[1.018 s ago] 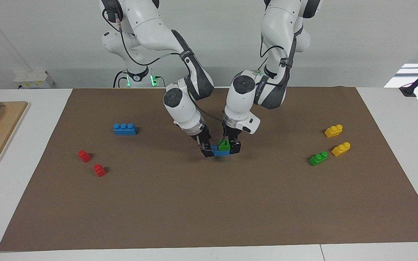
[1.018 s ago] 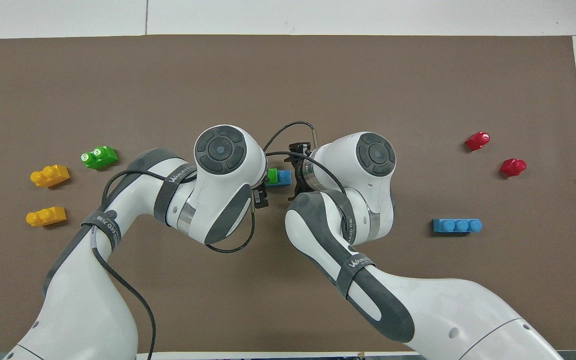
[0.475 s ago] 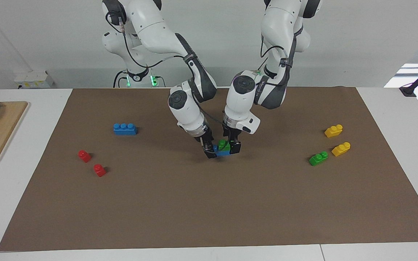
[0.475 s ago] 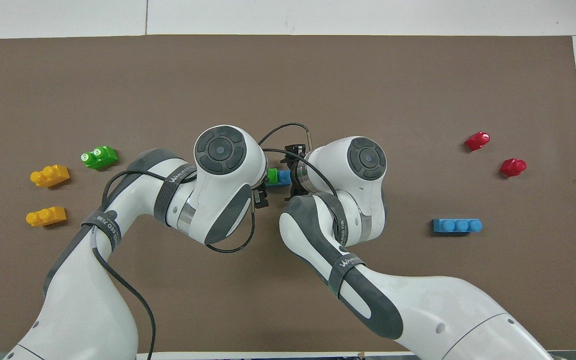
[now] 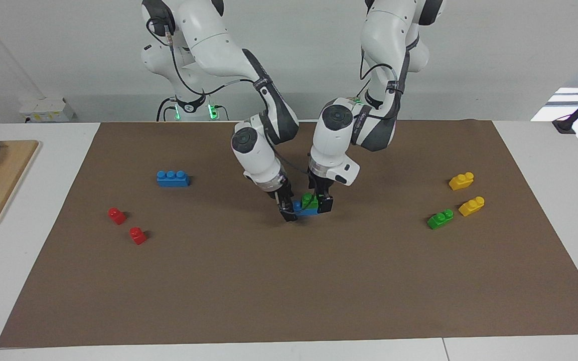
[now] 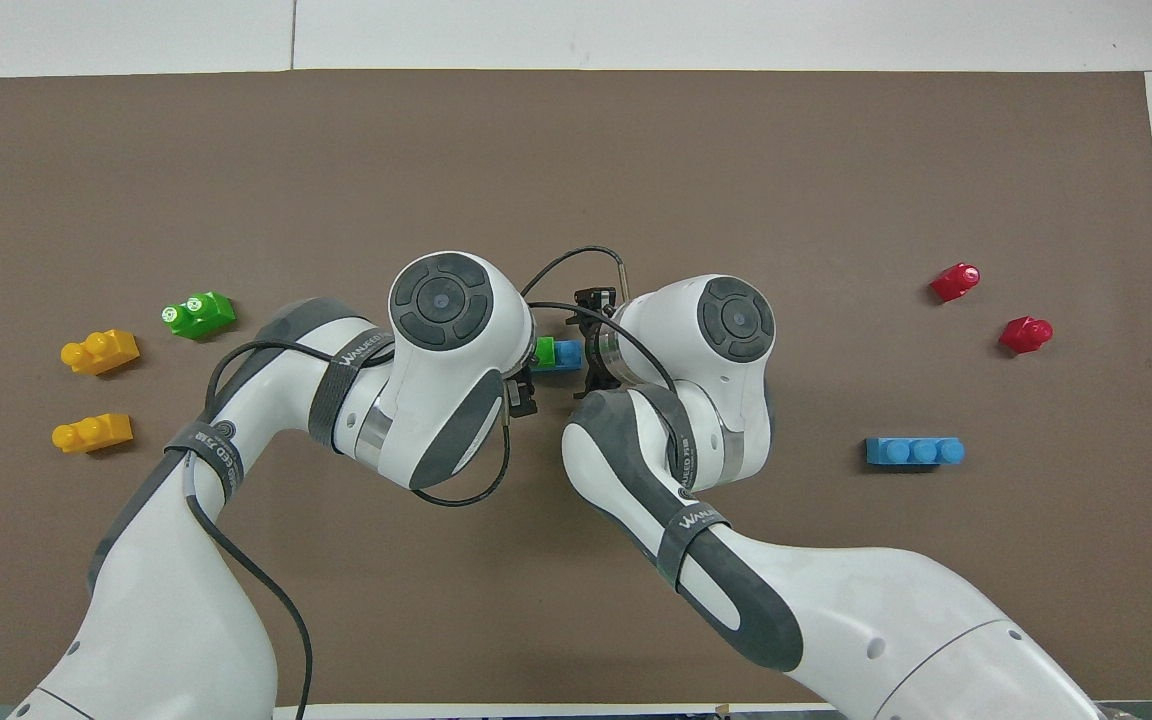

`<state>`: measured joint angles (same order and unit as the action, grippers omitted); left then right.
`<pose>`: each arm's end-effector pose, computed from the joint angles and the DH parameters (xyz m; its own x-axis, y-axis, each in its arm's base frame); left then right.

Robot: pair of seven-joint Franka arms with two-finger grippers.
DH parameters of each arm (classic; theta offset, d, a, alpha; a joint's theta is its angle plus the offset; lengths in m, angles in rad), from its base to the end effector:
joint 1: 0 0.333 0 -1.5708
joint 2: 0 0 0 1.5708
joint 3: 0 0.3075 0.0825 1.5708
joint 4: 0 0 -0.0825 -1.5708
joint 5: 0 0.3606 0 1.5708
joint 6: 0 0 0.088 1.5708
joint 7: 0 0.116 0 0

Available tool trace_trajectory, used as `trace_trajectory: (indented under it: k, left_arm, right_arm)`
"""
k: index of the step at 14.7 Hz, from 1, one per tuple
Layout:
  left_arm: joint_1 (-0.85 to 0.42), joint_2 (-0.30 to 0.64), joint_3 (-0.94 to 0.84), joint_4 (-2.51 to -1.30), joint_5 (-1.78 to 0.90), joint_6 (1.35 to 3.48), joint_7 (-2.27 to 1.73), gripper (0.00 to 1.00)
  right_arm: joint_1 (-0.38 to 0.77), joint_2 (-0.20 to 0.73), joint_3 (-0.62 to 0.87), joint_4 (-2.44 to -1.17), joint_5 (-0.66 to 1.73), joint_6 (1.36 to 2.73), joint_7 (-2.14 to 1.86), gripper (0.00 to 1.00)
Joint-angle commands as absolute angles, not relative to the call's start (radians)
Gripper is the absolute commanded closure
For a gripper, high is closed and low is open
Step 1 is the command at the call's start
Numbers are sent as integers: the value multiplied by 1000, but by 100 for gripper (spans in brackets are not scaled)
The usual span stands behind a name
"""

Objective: Remove green block with left arm and hold with right
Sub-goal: 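Hold the joined bricks firmly with both grippers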

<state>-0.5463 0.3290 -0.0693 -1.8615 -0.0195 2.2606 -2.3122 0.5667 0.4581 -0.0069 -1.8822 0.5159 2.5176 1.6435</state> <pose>0.5030 -0.3534 0.3460 -0.1403 0.9872 -0.0757 0.9894 0.1426 0.0261 0.5373 0.3349 0.2817 0.1003 -0.9283 -0.3581 -0.9940 -0.0782 -0.0759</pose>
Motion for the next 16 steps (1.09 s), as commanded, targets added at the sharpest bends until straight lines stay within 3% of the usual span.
trace_trajectory:
  k: [1, 4, 7, 10, 12, 13, 16]
  left_arm:
    - [-561, 328, -60, -1875, 0, 2278, -2329, 0]
    - [-561, 328, -60, -1875, 0, 2276, -2327, 0]
    - [-561, 328, -60, -1875, 0, 2272, -2322, 0]
    - [-563, 327, -60, -1875, 0, 2263, -2322, 0]
    - [-574, 327, -60, -1875, 0, 2258, -2322, 0]
    - [-575, 327, -60, -1875, 0, 2255, -2322, 0]
    - [-577, 325, -60, -1873, 0, 2246, -2321, 0]
  right_arm:
    - [563, 460, -5, -1888, 518, 2539, 1617, 11]
    - [566, 460, -5, -1888, 518, 2545, 1618, 19]
    - [569, 460, -3, -1888, 518, 2562, 1618, 38]
    - [566, 460, -3, -1888, 520, 2562, 1618, 66]
    - [561, 462, -3, -1888, 522, 2565, 1615, 95]
    - [558, 465, -3, -1888, 522, 2563, 1615, 100]
    - [552, 465, -3, -1888, 525, 2565, 1615, 100]
